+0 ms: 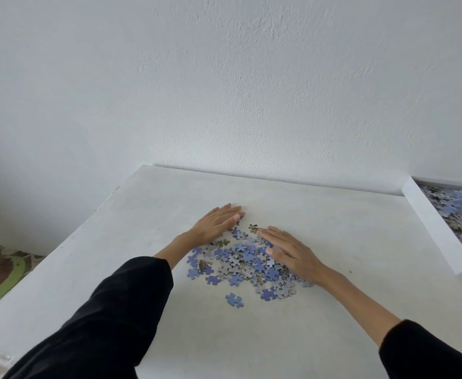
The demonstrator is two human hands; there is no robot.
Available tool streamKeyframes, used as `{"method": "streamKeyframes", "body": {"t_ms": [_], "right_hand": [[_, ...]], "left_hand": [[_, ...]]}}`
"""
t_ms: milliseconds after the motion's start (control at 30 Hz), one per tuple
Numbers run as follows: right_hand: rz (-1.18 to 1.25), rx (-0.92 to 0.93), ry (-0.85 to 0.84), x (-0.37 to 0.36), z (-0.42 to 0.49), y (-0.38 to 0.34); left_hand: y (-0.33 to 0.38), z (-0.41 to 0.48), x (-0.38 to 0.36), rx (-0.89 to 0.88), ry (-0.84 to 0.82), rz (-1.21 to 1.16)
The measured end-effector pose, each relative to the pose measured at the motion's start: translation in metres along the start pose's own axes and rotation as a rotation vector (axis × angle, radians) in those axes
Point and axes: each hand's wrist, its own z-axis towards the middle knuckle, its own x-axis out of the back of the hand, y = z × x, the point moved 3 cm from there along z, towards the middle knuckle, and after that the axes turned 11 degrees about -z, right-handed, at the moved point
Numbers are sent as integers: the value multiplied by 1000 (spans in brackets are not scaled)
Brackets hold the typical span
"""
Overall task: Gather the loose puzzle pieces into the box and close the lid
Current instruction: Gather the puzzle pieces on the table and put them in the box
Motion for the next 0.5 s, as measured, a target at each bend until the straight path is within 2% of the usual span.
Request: {"method": "streamKeyframes", "body": {"t_ms": [200, 367, 500], "right_hand": [[73, -7, -10, 6, -28, -2], [-159, 37, -64, -4, -50, -1], [-239, 31, -94, -12, -44, -8]], "left_hand": [[12, -39, 2, -27, -55, -213], [-7, -86, 5, 17, -186, 51], [-8, -92, -10, -38, -158, 227]]}}
